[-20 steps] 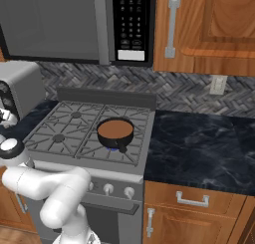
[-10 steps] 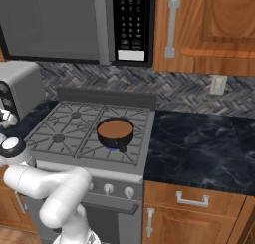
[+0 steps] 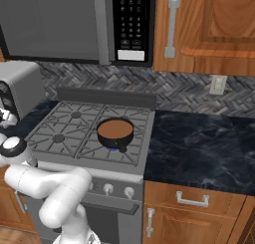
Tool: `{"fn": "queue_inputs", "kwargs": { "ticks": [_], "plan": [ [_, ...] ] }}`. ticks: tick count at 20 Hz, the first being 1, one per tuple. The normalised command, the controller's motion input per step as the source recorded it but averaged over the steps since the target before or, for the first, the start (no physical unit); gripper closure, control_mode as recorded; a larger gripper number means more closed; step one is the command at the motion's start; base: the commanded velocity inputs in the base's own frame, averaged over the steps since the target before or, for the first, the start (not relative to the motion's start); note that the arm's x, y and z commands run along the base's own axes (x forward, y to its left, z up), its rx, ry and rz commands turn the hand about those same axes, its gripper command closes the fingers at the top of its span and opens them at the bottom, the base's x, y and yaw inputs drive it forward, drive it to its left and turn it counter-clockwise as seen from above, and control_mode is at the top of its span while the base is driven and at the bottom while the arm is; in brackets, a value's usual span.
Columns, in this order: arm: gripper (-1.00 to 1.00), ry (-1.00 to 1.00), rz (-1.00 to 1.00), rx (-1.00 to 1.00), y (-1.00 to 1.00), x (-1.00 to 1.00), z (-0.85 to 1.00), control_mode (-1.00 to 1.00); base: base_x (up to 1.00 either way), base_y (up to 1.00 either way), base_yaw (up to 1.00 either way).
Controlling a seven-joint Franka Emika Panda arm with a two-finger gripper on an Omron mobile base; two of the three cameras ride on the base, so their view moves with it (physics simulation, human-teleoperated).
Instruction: Pick up the sugar cube(s) and place them in the saucepan with hot chocolate.
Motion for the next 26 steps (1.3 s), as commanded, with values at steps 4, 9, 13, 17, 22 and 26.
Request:
{"fn": "queue_inputs", "kwargs": {
  "ticks": [4,9,13,17,22,26],
  "plan": [
    [1.0,0.0,0.0,0.0,0.0,-0.16,0.0,-1.0,0.0,0.0,0.0],
    [1.0,0.0,0.0,0.0,-0.15,-0.52,0.19,-1.0,0.0,0.0,0.0],
    [1.0,0.0,-0.01,0.0,-0.35,-0.76,0.22,-1.0,0.0,0.0,0.0],
    [1.0,0.0,-0.04,0.02,-0.54,-0.74,0.16,-1.0,0.0,0.0,0.0],
    [1.0,0.0,-0.1,0.04,-0.78,-0.75,0.1,-1.0,0.0,0.0,0.0],
    [1.0,0.0,-0.08,0.03,-0.83,-0.63,0.18,-1.0,0.0,0.0,0.0]
  ]
}}
